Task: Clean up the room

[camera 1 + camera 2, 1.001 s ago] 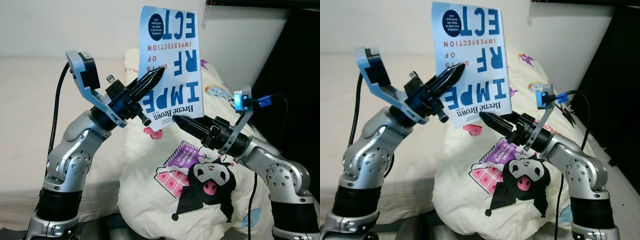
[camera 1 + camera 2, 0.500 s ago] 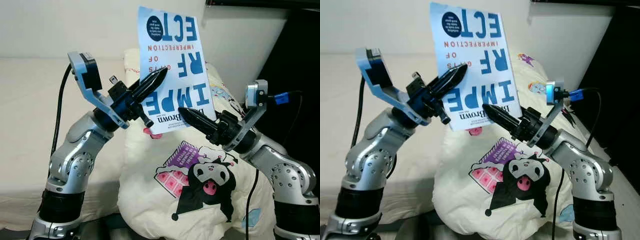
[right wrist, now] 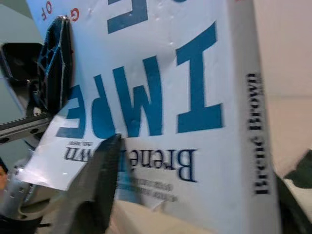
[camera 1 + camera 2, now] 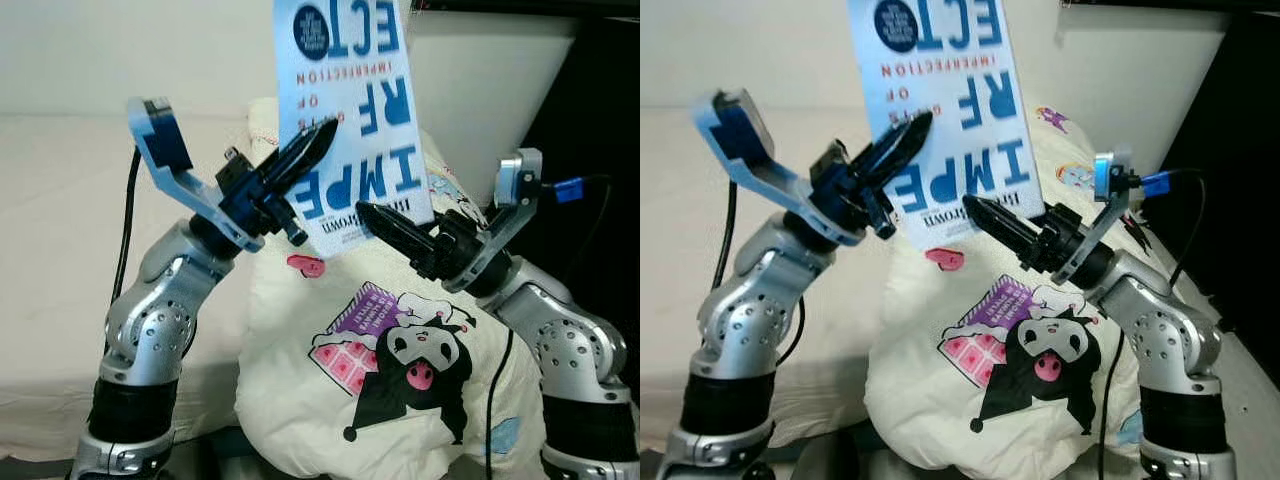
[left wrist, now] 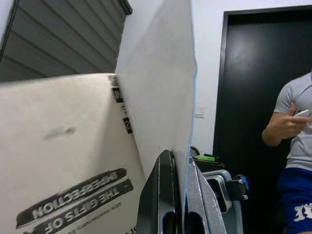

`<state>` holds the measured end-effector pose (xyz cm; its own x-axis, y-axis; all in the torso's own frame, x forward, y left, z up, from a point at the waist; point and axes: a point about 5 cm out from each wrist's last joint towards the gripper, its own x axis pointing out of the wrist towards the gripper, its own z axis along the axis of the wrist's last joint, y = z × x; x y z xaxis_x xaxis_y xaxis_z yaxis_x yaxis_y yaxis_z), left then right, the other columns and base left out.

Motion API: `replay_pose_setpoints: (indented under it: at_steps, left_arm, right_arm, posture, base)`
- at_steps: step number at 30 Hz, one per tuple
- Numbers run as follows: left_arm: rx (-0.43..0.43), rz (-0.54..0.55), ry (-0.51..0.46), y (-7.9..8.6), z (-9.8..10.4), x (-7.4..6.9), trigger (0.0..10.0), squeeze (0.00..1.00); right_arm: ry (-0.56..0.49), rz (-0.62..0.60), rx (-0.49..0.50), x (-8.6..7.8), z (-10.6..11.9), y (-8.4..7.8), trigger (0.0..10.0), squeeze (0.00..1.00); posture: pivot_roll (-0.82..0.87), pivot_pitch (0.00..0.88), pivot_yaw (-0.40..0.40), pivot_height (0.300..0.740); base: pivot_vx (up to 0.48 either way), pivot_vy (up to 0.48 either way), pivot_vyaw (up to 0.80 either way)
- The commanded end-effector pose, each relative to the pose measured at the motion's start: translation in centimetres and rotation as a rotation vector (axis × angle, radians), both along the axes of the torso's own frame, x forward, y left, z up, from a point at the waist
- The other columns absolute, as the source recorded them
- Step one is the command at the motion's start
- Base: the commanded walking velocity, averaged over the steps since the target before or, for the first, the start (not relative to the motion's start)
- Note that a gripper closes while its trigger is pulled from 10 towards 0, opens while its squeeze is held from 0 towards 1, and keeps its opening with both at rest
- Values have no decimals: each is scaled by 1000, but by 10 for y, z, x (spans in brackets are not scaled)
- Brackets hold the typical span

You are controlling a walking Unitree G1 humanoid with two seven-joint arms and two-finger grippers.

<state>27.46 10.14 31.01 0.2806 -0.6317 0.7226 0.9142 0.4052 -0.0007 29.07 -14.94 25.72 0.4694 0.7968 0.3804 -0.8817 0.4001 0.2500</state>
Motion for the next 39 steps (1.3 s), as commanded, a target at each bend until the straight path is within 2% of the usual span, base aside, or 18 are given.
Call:
replay_pose_setpoints:
  at_steps: [1,16,18,21,22,23,24,25,26,28,30,31,32,33,34,35,37,39]
  left_arm:
    - [-30,-50,-65,-7,10,-10,10000,0]
    - [12,-63,-17,-13,-4,-5,10000,0]
    - [46,-23,32,-15,-15,4,10000,0]
    - [60,1,59,-15,-21,9,10000,0]
    - [72,48,128,-13,-30,19,10000,0]
    - [84,106,204,-9,-43,30,10000,1000]
    - [84,106,204,-9,-43,30,10000,1000]
    - [104,194,275,-3,-57,40,10000,1000]
    - [104,194,275,-3,-57,40,10000,1000]
    - [129,338,378,10,-77,54,10000,1000]
    - [166,558,518,35,-104,70,10000,1000]
    - [166,558,518,35,-104,70,10000,1000]
    - [202,687,593,53,-121,76,10000,1000]
    - [202,687,593,53,-121,76,10000,1000]
    - [232,825,683,75,-141,79,10000,1000]
    - [254,997,805,105,-166,75,10000,1000]
    - [254,997,805,105,-166,75,10000,1000]
    - [242,1194,972,146,-199,61,10000,1000]
  right_arm:
    - [1,11,24,0,0,-1,0,0]
    - [-74,57,89,-7,16,-4,0,0]
    - [-88,60,97,-7,20,-4,0,0]
    - [-92,61,99,-7,21,-4,0,0]
    - [-95,56,98,-7,21,-4,0,0]
    - [-94,47,95,-6,21,-4,0,0]
    - [-94,47,95,-6,21,-4,0,0]
    - [-88,28,85,-4,19,-5,0,0]
    - [-88,28,85,-4,19,-5,0,0]
    - [-72,-10,63,-1,15,-6,0,0]
    - [-37,-98,24,6,7,-12,0,0]
    - [-37,-98,24,6,7,-12,0,0]
    - [-19,-141,8,9,2,-15,0,0]
    - [-19,-141,8,9,2,-15,0,0]
    - [6,-191,-13,12,-3,-19,0,0]
    - [38,-262,-69,16,-13,-23,0,0]
    - [38,-262,-69,16,-13,-23,0,0]
    - [80,-338,-142,20,-29,-27,0,0]
  posture:
    - [0,25,-65,492]
    - [-2,15,-64,492]
    - [-1,11,-64,492]
    - [-1,11,-64,492]
    - [-1,11,-64,492]
    - [0,8,-60,492]
    - [0,8,-60,492]
    - [0,8,-60,492]
    - [0,8,-60,492]
    - [1,8,-57,492]
    - [1,8,-57,492]
    - [1,8,-57,492]
    - [3,10,-54,492]
    - [3,10,-54,492]
    - [2,11,-53,492]
    - [1,12,-50,492]
    - [1,12,-50,492]
    - [0,14,-49,492]
  base:
    - [0,0,0]
    - [0,0,0]
    - [0,0,0]
    - [0,0,0]
    - [0,0,0]
    - [0,0,0]
    - [0,0,0]
    - [0,0,0]
    - [0,0,0]
    - [0,0,0]
    - [0,0,0]
    - [0,0,0]
    - [0,0,0]
    - [0,0,0]
    - [0,0,0]
    - [0,0,0]
    - [0,0,0]
    - [0,0,0]
